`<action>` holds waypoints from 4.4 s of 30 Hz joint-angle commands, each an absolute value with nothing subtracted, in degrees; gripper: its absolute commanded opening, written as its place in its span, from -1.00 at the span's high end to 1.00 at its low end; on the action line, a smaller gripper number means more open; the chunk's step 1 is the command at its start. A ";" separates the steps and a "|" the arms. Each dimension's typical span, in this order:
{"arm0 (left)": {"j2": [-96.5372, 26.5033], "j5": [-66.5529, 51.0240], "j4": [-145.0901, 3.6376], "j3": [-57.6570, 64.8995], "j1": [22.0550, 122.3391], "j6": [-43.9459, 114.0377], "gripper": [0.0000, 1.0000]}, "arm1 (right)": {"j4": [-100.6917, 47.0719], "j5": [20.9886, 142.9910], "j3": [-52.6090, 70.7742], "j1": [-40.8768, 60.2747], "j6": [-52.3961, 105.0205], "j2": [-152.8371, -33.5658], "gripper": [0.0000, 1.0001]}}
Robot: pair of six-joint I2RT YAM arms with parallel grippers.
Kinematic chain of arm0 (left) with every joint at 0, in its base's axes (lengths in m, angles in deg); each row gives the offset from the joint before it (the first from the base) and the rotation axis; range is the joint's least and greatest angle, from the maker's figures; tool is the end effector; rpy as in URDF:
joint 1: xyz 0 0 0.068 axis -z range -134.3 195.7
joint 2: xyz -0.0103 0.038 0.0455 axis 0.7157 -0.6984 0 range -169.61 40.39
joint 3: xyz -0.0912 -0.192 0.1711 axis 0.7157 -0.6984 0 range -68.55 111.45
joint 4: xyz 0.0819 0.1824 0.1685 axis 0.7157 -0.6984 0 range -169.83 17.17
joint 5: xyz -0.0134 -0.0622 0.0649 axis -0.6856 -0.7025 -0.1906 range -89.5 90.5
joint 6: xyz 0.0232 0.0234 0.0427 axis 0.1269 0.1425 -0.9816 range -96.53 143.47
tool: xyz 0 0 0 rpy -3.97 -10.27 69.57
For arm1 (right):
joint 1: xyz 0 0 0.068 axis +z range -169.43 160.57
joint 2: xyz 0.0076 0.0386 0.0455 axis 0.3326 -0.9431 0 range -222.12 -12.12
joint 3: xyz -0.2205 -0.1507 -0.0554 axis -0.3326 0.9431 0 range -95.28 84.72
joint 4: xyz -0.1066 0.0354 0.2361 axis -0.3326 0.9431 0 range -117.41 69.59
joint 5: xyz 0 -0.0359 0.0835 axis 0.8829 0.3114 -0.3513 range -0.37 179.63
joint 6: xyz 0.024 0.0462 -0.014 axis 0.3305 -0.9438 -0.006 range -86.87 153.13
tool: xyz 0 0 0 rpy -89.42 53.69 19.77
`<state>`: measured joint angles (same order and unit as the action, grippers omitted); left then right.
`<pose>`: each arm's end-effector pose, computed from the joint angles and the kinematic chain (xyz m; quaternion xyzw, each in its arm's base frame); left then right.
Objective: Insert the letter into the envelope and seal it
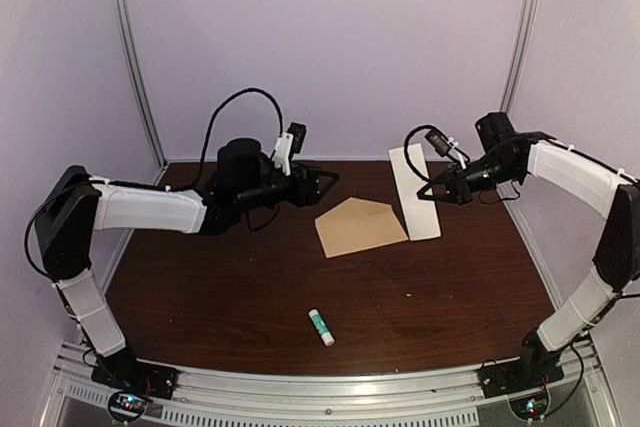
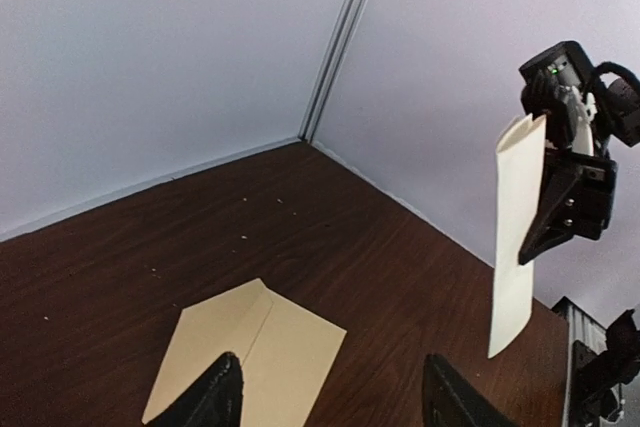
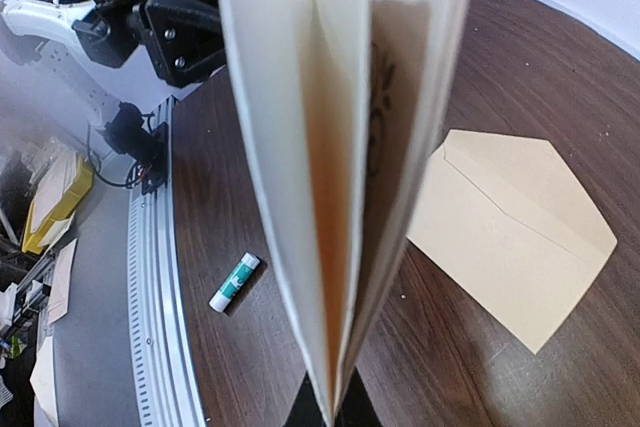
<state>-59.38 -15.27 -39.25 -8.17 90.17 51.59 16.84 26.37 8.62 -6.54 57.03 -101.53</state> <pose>0.2787 -0.2871 0.2536 0.1955 0.7145 -0.4751 0.4749 0.3027 0.1019 0.3035 -0.3970 0.7295 0.4784 0.2851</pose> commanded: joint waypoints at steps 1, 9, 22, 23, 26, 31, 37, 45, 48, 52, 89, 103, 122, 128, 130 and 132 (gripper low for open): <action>-66.21 -11.80 -66.12 5.26 88.49 35.89 -0.24 | 16.77 27.46 15.55 -9.21 60.00 -94.98 1.00; -83.26 -12.87 -77.15 25.73 85.20 32.81 -0.29 | 10.28 28.18 23.29 -10.73 59.18 -89.85 1.00; -103.74 -20.28 -77.58 46.00 81.87 38.10 -0.26 | 7.70 27.99 27.26 -10.75 59.18 -88.63 0.99; -104.43 -21.02 -76.88 46.52 81.54 38.65 -0.25 | 7.76 28.02 27.24 -10.73 59.22 -88.86 0.98; -106.97 -25.66 -76.59 49.20 80.72 40.60 -0.18 | 8.00 28.33 27.15 -10.73 59.71 -89.48 0.97; -109.69 -30.21 -77.58 52.60 80.26 42.28 0.10 | 8.28 28.47 26.97 -10.73 60.24 -90.43 0.97; -110.77 -33.64 -76.88 53.25 80.24 43.27 0.46 | 8.70 28.54 26.64 -10.73 60.63 -91.53 0.97; -110.57 -37.18 -77.23 53.38 80.25 43.75 0.73 | 8.72 29.01 26.69 -10.73 60.77 -91.36 0.97; -109.56 -37.63 -78.82 53.11 80.29 42.54 0.91 | 8.57 29.28 26.79 -10.73 60.73 -91.00 0.97; -105.31 -37.89 -82.10 50.22 80.24 39.68 1.00 | 8.31 29.27 27.04 -10.73 60.72 -90.25 0.97; -76.67 -44.16 -95.48 12.17 74.44 12.63 1.00 | 8.25 28.85 27.68 -10.73 61.40 -89.38 0.96; -85.00 -45.12 -101.07 20.99 74.58 10.99 0.12 | 8.80 29.25 27.72 -10.64 62.39 -89.81 0.96; -91.97 -50.20 -109.40 27.57 78.83 2.99 0.71 | 8.72 29.72 27.84 -10.64 62.26 -90.59 0.95; -91.95 -51.24 -110.69 29.15 78.83 3.02 1.00 | 8.63 30.20 27.94 -10.64 62.26 -90.57 0.95; -90.91 -52.15 -111.14 29.53 78.83 3.45 1.00 | 9.03 30.85 27.37 -10.53 62.50 -90.61 0.95; -88.59 -52.66 -111.15 29.25 79.04 3.69 1.00 | 10.99 31.94 25.28 -10.00 63.94 -90.74 0.97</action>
<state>-91.81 -50.11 -110.09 27.94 78.87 3.83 8.93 29.82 27.66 -10.35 61.73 -90.36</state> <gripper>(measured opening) 0.010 0.020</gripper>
